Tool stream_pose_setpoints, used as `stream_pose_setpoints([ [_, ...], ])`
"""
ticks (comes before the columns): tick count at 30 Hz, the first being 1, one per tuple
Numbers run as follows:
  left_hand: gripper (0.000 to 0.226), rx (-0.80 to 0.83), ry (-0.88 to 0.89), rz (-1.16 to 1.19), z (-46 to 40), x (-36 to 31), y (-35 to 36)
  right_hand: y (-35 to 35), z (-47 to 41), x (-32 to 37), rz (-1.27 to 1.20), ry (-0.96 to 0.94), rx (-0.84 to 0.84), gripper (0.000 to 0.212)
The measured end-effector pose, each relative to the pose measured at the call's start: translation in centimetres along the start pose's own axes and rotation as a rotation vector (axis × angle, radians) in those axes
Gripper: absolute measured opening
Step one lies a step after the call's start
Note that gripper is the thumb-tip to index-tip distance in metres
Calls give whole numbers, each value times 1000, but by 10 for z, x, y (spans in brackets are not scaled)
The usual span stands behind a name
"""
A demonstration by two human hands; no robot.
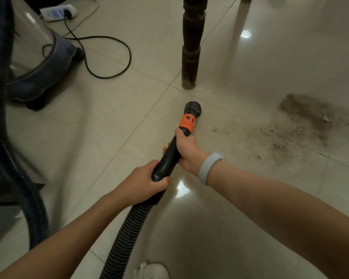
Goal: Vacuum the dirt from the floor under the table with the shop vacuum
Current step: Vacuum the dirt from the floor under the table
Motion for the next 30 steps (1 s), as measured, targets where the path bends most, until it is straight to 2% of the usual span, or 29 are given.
stream_pose_setpoints([
  [2, 14, -27, 15, 21, -13, -10, -6, 2, -6, 19, -18, -21, 2, 23],
  [4, 23, -48, 14, 73, -32, -22, -10, -1, -15, 41, -44, -44, -7, 28],
  [7, 32, -11, -15, 160, -58, -41, -3, -12, -27, 64, -62, -94, -30, 30],
  [19, 24, -41, 96, 32, -89, -88, 11, -52, -39, 105, -75, -135, -185, 32],
  [22, 24, -8, 76, 29, -71, -70, 19, -53, -39, 84, -64, -47, -84, 39],
  [25, 24, 26, 40, 19, -45, -43, 18, -47, -35, 61, 55, -15, 1, 40],
  [27, 23, 20, 8, 39, -33, -27, 15, -35, -31, 49, 85, -21, 48, 31],
  [30, 20, -6, -46, 94, -23, -12, 13, -7, -20, 36, 1, 0, 125, 14],
])
Point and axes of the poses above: each hand's wrist, its own z-axis away from the middle knuckle, its own y-axis out of the palm, x = y × z, the point moved 5 cm from there along -z, towards the middle knuckle, and after that the axes turned 8 degrees about -z, right-handed, at the moved point
